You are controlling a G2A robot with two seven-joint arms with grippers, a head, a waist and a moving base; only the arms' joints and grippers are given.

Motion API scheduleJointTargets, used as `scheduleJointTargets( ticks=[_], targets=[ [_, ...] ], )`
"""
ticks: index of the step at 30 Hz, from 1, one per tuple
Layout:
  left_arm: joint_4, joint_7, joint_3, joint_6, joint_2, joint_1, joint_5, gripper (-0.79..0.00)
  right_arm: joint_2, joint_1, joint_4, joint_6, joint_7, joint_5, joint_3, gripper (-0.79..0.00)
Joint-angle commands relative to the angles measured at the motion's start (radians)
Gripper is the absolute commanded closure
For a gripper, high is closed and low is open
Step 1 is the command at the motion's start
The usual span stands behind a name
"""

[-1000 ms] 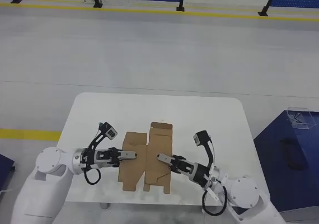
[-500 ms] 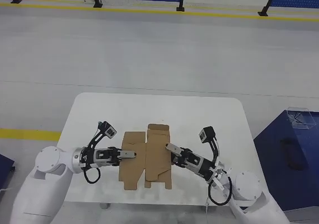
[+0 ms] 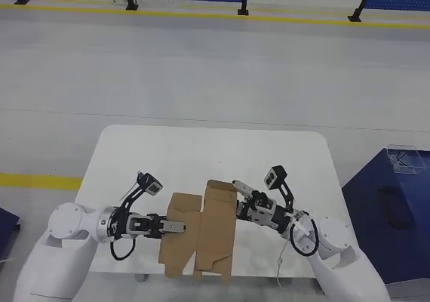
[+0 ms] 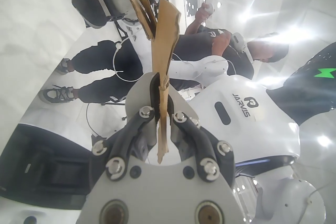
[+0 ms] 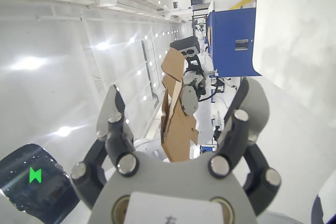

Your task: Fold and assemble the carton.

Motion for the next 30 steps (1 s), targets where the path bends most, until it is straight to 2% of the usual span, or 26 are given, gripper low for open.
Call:
scheduleJointTargets(
  ticks=[1, 7, 8, 9, 15, 17, 19, 25, 26, 27, 30],
  targets=[
    [-0.004, 0.003, 0.001, -0.003, 0.002, 0.003, 0.006, 0.0, 0.0, -0.002, -0.006, -0.005, -0.009, -0.009, -0.002, 0.0],
    [-0.013, 0.017, 0.009, -0.007, 0.006, 0.007, 0.019, 0.0, 0.001, -0.004, -0.023, 0.006, -0.005, -0.032, -0.008, 0.0],
    [-0.014, 0.024, 0.01, -0.006, 0.007, 0.008, 0.022, -0.262, 0.001, -0.005, -0.026, 0.008, -0.005, -0.034, -0.009, 0.0],
    [-0.013, 0.027, 0.013, -0.004, 0.007, 0.008, 0.023, -0.785, 0.001, -0.004, -0.029, 0.01, -0.001, -0.044, -0.01, 0.0],
    [0.013, 0.048, 0.006, 0.009, 0.012, -0.003, 0.009, -0.785, 0.002, -0.007, -0.038, 0.008, -0.013, -0.054, -0.007, 0.0],
    [0.041, 0.062, -0.004, 0.024, 0.015, -0.012, 0.017, -0.785, 0.003, -0.011, -0.051, -0.012, -0.041, -0.077, 0.009, 0.0],
    [0.07, 0.064, -0.005, 0.078, 0.018, -0.025, 0.03, -0.785, 0.005, -0.021, -0.069, -0.042, -0.074, -0.114, 0.031, 0.0],
    [0.07, 0.064, -0.005, 0.078, 0.018, -0.025, 0.03, -0.785, 0.014, -0.073, -0.137, -0.125, -0.132, -0.2, 0.102, 0.0],
    [0.08, 0.099, -0.014, 0.08, 0.018, -0.021, 0.025, -0.785, 0.015, -0.083, -0.148, -0.131, -0.14, -0.209, 0.11, 0.0],
    [0.09, 0.143, -0.031, 0.079, 0.019, -0.017, 0.016, -0.785, 0.015, -0.091, -0.157, -0.133, -0.144, -0.213, 0.116, 0.0],
    [0.06, 0.21, -0.074, -0.017, 0.024, -0.002, 0.037, -0.785, 0.016, -0.104, -0.174, -0.13, -0.145, -0.208, 0.127, 0.0]
  ],
)
